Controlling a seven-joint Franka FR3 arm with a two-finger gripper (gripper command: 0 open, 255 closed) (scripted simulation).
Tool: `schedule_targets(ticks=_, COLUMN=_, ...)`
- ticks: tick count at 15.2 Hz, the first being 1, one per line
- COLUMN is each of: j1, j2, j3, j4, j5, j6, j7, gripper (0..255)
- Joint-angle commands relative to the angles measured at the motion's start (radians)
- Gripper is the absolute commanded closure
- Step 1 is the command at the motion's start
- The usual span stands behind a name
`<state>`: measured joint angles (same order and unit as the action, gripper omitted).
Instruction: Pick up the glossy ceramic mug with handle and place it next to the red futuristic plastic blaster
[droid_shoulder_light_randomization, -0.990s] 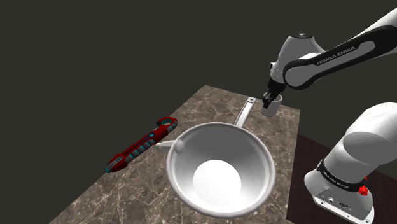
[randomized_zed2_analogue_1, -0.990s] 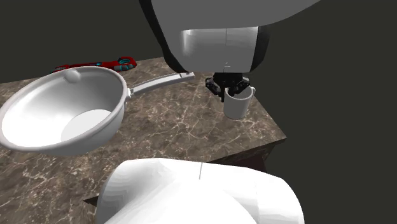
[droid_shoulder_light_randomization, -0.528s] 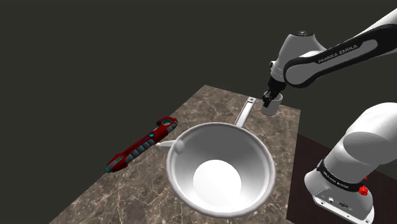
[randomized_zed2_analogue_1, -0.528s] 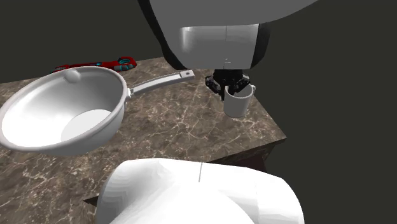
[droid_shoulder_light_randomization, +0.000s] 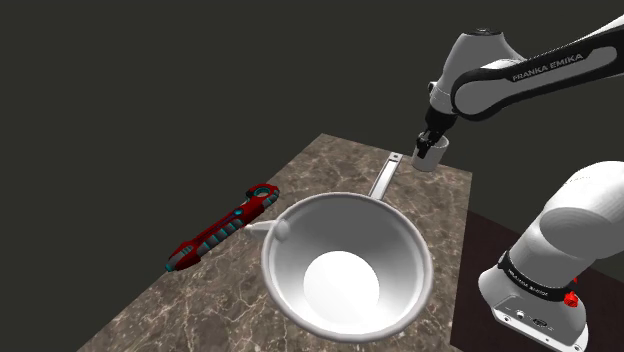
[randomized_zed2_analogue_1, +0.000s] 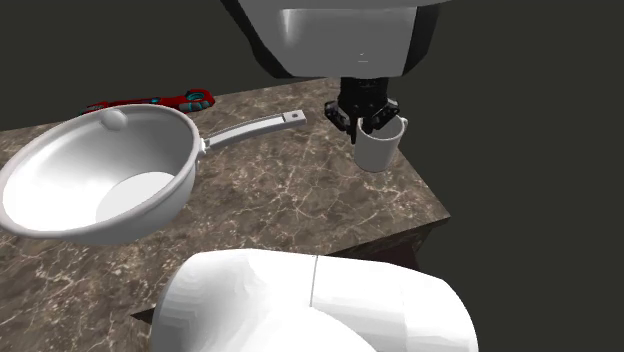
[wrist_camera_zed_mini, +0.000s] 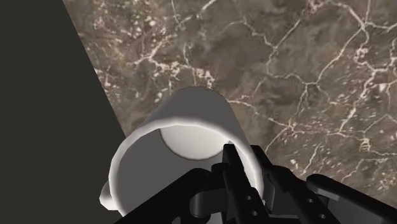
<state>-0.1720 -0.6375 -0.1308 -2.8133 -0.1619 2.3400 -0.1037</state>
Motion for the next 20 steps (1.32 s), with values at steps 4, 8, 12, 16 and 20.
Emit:
schedule_targets(ticks=4, j1=0.005, j2=-0.044, j3=0.008, j4=0.046, j5=0.01, j6=-0.09, j7=-0.002, gripper=255)
schedule_targets(ticks=8, j1=0.008, j2=-0.067, j3=0.012, j4=0.087, j5=0.016, j6=-0.154, j7=-0.006, gripper=255)
schedule_targets(ticks=12, j1=0.011, j2=-0.085, j3=0.016, j4=0.131, j5=0.022, j6=-0.216, j7=-0.01, gripper=255)
schedule_targets(ticks=16, j1=0.013, j2=-0.097, j3=0.02, j4=0.177, j5=0.027, j6=-0.275, j7=-0.013, gripper=255)
schedule_targets(ticks=20, j1=0.015, j2=-0.105, j3=0.024, j4=0.227, j5=0.032, j6=-0.331, j7=-0.016, gripper=255)
